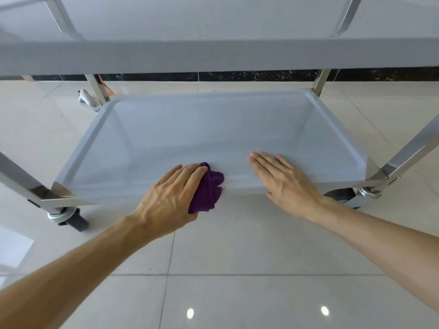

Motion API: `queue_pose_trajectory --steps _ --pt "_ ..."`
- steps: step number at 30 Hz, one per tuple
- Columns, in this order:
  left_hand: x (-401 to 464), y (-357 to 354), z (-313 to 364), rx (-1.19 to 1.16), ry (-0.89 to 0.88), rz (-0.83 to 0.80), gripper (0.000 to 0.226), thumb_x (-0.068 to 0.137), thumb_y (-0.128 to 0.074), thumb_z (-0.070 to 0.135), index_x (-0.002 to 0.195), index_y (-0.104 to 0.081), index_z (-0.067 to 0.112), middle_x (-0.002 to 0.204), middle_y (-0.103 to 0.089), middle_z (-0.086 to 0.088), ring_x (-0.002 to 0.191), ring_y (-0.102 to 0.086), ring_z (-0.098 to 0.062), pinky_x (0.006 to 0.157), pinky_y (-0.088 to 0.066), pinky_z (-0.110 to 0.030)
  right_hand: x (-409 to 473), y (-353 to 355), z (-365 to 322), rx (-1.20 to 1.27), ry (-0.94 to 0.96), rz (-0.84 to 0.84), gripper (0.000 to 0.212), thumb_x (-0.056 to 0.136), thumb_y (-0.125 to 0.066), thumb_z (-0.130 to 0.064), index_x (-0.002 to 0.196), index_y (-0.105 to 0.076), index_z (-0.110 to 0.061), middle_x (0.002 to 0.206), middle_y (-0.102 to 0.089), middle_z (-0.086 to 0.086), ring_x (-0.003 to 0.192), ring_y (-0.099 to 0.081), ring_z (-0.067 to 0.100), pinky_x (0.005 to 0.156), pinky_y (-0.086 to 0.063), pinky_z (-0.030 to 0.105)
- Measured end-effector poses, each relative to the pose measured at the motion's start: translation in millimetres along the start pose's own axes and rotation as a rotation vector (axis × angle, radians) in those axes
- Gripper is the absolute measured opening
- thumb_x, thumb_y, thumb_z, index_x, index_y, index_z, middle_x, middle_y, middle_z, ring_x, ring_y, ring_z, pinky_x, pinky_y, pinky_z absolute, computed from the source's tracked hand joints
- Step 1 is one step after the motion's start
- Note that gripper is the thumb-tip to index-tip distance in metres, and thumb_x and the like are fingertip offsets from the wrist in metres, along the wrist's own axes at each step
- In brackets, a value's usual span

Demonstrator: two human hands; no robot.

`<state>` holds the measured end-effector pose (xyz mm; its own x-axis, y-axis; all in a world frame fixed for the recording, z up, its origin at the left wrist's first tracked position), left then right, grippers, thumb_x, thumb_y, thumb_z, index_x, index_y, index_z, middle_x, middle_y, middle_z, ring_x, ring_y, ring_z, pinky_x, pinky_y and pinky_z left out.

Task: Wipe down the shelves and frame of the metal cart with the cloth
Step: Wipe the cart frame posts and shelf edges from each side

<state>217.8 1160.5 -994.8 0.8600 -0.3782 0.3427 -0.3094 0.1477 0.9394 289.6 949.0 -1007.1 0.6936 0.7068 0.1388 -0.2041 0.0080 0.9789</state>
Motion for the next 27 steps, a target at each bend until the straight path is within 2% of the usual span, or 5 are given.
queue_pose_trajectory --steps 6,10,15,22,27 --pt "-79 34 -82 0.069 0.093 -0.082 0.087 0.066 -0.082 0.027 0.141 -0.043 0.009 0.139 -0.053 -0.002 0.118 -0.056 -0.027 0.095 -0.049 -0.032 -25 6 25 0.028 -0.024 -0.006 0.101 0.055 -0.090 -0.002 0.144 -0.045 0.004 0.151 -0.045 0.019 0.137 -0.047 0.035 0.112 -0.041 0.048" --pt "-72 34 -61 0.010 0.104 -0.102 0.088 0.061 -0.082 0.024 0.139 -0.046 0.005 0.136 -0.055 -0.006 0.117 -0.056 -0.027 0.097 -0.048 -0.031 -29 11 22 -0.002 -0.041 -0.048 0.100 0.055 -0.090 -0.015 0.143 -0.046 0.003 0.147 -0.048 0.022 0.133 -0.051 0.040 0.108 -0.042 0.054" --pt "-32 17 -13 -0.044 0.000 -0.065 0.082 0.066 -0.080 0.025 0.137 -0.047 -0.002 0.136 -0.055 -0.012 0.121 -0.054 -0.028 0.111 -0.038 -0.033 7 -3 -18 0.009 -0.055 -0.132 0.106 0.080 -0.073 -0.039 0.157 -0.008 -0.007 0.166 -0.008 0.016 0.153 -0.009 0.031 0.124 -0.009 0.043" --pt "-3 3 16 -0.017 -0.021 -0.068 0.084 0.071 -0.077 0.024 0.144 -0.040 0.003 0.142 -0.049 -0.011 0.130 -0.048 -0.025 0.115 -0.033 -0.040 4 -8 -5 0.051 -0.058 -0.163 0.097 0.085 -0.060 -0.023 0.157 0.005 -0.014 0.165 0.012 0.000 0.153 0.009 0.016 0.121 0.008 0.031" --pt "-51 31 -44 0.158 0.013 -0.142 0.077 0.075 -0.076 0.025 0.141 -0.045 0.000 0.140 -0.053 -0.012 0.122 -0.056 -0.026 0.107 -0.043 -0.042 -1 1 -4 0.087 -0.028 -0.106 0.104 0.067 -0.077 -0.011 0.154 -0.020 -0.008 0.158 -0.008 -0.001 0.151 -0.020 0.028 0.122 -0.018 0.044"
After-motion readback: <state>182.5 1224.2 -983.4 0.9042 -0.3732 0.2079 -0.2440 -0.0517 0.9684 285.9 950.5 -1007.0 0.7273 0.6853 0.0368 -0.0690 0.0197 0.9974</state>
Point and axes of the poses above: each hand's wrist, its own x-axis towards the middle knuckle, its own y-axis out of the back of the hand, z = x × y, the point moved 6 cm from there along x, towards the middle knuckle
